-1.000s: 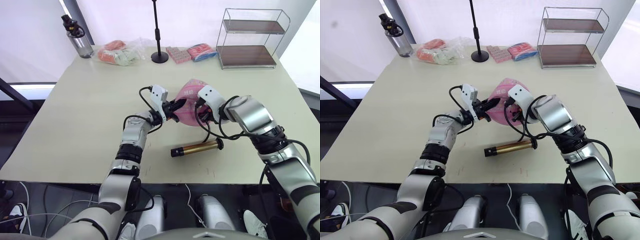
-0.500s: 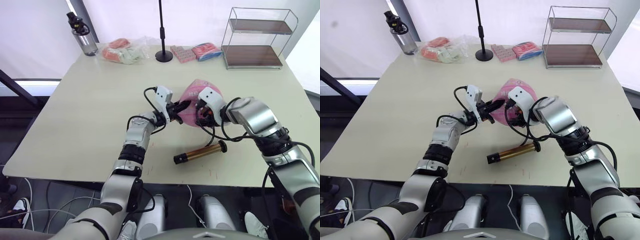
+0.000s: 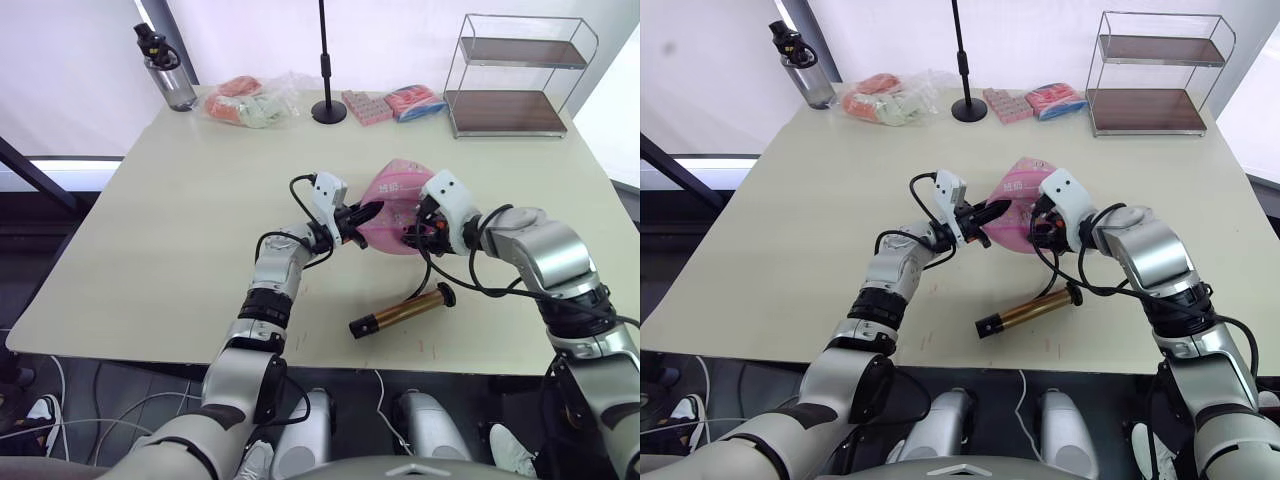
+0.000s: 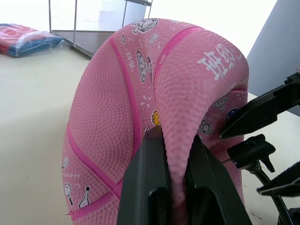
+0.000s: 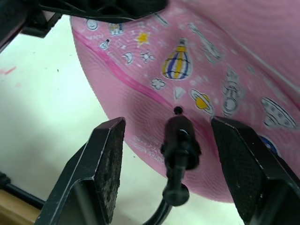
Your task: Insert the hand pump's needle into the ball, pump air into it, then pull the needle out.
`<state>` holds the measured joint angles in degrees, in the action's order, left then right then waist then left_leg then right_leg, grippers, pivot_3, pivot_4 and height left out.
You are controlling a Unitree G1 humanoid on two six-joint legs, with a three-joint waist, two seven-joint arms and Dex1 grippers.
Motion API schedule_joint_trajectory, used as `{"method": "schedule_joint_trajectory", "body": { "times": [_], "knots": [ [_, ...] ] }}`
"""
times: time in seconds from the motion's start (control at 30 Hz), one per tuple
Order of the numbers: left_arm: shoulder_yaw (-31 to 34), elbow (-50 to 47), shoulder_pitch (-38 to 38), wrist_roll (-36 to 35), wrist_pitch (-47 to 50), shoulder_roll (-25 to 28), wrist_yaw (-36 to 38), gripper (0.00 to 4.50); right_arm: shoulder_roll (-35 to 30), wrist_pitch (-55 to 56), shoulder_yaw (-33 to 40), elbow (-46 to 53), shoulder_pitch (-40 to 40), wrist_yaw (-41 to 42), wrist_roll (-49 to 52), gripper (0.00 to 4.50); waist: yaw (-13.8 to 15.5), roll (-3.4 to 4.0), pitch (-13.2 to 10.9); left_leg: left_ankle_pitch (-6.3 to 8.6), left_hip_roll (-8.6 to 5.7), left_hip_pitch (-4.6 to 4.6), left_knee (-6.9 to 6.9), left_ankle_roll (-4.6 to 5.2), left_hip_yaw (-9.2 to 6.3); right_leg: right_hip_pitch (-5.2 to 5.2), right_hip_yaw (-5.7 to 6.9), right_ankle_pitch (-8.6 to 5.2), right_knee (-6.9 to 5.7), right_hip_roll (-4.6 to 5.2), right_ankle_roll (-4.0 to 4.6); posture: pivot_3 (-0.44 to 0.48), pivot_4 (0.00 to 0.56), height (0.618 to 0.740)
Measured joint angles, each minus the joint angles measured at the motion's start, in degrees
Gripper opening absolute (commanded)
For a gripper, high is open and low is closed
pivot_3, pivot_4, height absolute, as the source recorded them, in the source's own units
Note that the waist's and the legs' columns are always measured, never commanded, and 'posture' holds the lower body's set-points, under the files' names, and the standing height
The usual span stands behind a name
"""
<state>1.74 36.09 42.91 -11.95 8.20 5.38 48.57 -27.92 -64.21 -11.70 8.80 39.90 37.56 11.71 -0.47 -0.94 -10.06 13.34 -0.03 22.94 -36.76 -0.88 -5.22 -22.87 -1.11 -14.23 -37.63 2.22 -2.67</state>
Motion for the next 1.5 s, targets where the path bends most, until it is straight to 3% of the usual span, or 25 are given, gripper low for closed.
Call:
{"method": "schedule_joint_trajectory", "body": {
  "times": [0.23, 0.63, 0.73, 0.77, 0.8, 1.5],
  "knots": [
    [-0.05, 0.06, 0.02, 0.00, 0.00, -0.05, 0.06, 0.00, -0.28, -0.48, 4.07, 2.60, -4.97, -1.16, 2.91, 3.00, -0.01, 0.00, 0.00, 0.00, -0.01, 0.00, 0.00, 0.00, 0.01, 0.00, -0.01, 0.01, -0.02, 0.01, 0.02, 0.000, 0.150, 0.731],
    [-0.05, 0.58, 0.21, -0.02, -0.22, -0.15, 0.11, 0.00, 1.79, -0.58, 8.39, 1.10, -5.84, -2.00, 8.21, 3.00, 0.01, 0.00, 0.00, 0.00, -0.03, -0.01, -0.01, 0.00, 0.01, 0.01, -0.01, 0.05, -0.04, 0.02, 0.09, 0.000, 0.150, 0.731],
    [-0.05, 0.59, 0.21, -0.01, -0.21, -0.16, 0.10, 0.00, 1.79, -0.44, 8.39, 0.61, -5.84, -2.02, 9.02, 2.31, 0.01, 0.00, 0.00, 0.00, -0.03, -0.01, -0.01, 0.00, 0.01, 0.01, -0.01, 0.05, -0.04, 0.02, 0.08, 0.000, 0.150, 0.731],
    [-0.05, 0.59, 0.21, -0.01, -0.21, -0.16, 0.10, 0.00, 1.78, -0.41, 8.39, 0.34, -5.84, -2.07, 9.05, 1.69, 0.01, 0.00, 0.00, 0.00, -0.03, -0.01, -0.01, 0.00, 0.02, 0.01, -0.02, 0.05, -0.04, 0.02, 0.08, 0.000, 0.150, 0.731],
    [-0.05, 0.59, 0.21, -0.01, -0.21, -0.15, 0.10, 0.00, 1.78, -0.39, 8.39, 0.00, -5.85, -2.18, 9.05, 1.34, 0.00, 0.00, 0.00, 0.00, -0.03, -0.01, -0.02, 0.00, 0.02, 0.01, -0.02, 0.05, -0.04, 0.02, 0.08, 0.000, 0.150, 0.731],
    [-0.05, 0.59, 0.20, -0.02, -0.15, -0.18, 0.13, 0.00, 2.32, 1.12, 8.38, -2.57, -5.83, -4.69, 9.16, 1.34, -0.02, 0.00, 0.00, 0.00, -0.03, -0.01, -0.02, 0.00, 0.02, 0.01, -0.02, 0.06, -0.06, 0.02, 0.10, 0.000, 0.150, 0.731]
  ]
}}
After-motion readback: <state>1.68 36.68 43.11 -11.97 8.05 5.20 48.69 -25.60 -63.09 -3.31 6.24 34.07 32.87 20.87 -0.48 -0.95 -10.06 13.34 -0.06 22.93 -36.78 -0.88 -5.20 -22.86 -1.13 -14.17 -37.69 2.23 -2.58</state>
